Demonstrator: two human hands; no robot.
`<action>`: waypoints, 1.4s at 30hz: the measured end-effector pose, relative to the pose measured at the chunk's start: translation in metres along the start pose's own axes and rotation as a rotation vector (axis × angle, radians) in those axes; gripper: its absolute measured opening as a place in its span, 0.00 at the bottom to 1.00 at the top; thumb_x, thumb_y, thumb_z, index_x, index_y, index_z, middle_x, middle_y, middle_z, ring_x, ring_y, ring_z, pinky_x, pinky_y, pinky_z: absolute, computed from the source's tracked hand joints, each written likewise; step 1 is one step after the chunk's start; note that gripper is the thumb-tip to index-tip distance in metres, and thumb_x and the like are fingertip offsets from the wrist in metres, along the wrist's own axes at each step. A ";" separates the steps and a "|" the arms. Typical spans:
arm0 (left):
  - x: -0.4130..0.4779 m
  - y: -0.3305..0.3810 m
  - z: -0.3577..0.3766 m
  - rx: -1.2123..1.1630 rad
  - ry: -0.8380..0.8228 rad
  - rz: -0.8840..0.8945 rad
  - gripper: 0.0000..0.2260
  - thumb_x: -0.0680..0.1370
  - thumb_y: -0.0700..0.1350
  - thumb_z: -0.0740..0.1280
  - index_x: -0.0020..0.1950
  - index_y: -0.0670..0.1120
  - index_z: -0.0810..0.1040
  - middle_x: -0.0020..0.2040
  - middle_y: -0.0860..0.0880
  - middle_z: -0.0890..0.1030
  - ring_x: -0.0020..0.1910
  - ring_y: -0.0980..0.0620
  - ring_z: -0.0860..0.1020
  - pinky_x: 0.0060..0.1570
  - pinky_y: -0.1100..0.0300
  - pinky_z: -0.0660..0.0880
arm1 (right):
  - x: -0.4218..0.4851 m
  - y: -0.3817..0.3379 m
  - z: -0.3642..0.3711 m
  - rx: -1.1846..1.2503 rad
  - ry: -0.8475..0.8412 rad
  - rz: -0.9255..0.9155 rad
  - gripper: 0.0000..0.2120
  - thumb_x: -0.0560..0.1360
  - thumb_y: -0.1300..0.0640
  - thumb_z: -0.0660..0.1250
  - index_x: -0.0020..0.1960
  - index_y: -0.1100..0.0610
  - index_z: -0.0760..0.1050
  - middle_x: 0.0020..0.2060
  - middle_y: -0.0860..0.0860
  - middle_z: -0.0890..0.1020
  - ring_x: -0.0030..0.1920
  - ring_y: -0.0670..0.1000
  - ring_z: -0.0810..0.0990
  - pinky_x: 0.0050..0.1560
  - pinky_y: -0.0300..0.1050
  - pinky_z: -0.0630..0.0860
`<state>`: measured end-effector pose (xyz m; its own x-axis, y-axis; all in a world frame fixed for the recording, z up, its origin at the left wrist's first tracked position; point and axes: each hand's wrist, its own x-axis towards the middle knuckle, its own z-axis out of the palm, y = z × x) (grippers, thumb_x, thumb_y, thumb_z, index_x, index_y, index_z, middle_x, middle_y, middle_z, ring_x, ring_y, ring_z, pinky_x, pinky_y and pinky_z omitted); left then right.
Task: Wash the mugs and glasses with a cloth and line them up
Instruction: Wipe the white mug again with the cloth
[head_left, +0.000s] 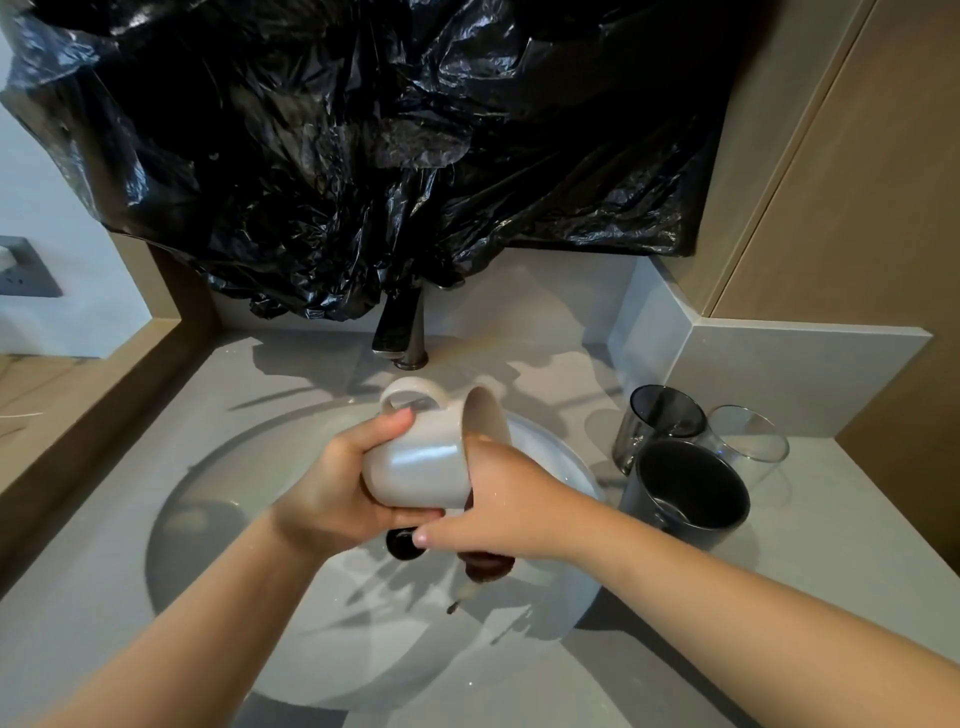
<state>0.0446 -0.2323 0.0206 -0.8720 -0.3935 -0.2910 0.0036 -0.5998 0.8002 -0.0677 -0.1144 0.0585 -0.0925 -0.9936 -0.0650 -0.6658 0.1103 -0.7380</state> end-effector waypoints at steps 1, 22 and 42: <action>0.000 0.002 -0.001 0.015 0.033 -0.052 0.19 0.62 0.56 0.73 0.45 0.44 0.83 0.40 0.42 0.83 0.38 0.44 0.83 0.36 0.52 0.81 | -0.002 0.002 -0.002 -0.123 -0.031 -0.050 0.16 0.70 0.56 0.73 0.54 0.56 0.71 0.44 0.52 0.79 0.44 0.49 0.77 0.46 0.46 0.76; 0.003 0.004 0.016 0.422 0.248 0.140 0.29 0.58 0.58 0.75 0.55 0.46 0.80 0.46 0.44 0.84 0.43 0.46 0.83 0.40 0.51 0.80 | -0.001 0.024 0.012 0.522 0.041 0.284 0.29 0.59 0.63 0.69 0.60 0.55 0.72 0.49 0.54 0.81 0.49 0.52 0.81 0.45 0.45 0.79; -0.011 0.020 0.003 0.272 0.109 -0.318 0.29 0.63 0.59 0.74 0.56 0.42 0.79 0.36 0.41 0.81 0.30 0.42 0.81 0.23 0.57 0.76 | -0.001 0.041 -0.010 -0.855 0.168 -1.050 0.18 0.58 0.67 0.75 0.46 0.62 0.75 0.42 0.58 0.82 0.51 0.57 0.68 0.54 0.53 0.72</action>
<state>0.0524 -0.2378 0.0416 -0.7520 -0.2988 -0.5875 -0.3987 -0.5035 0.7665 -0.1027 -0.1086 0.0350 0.6891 -0.6103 0.3908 -0.7184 -0.6461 0.2578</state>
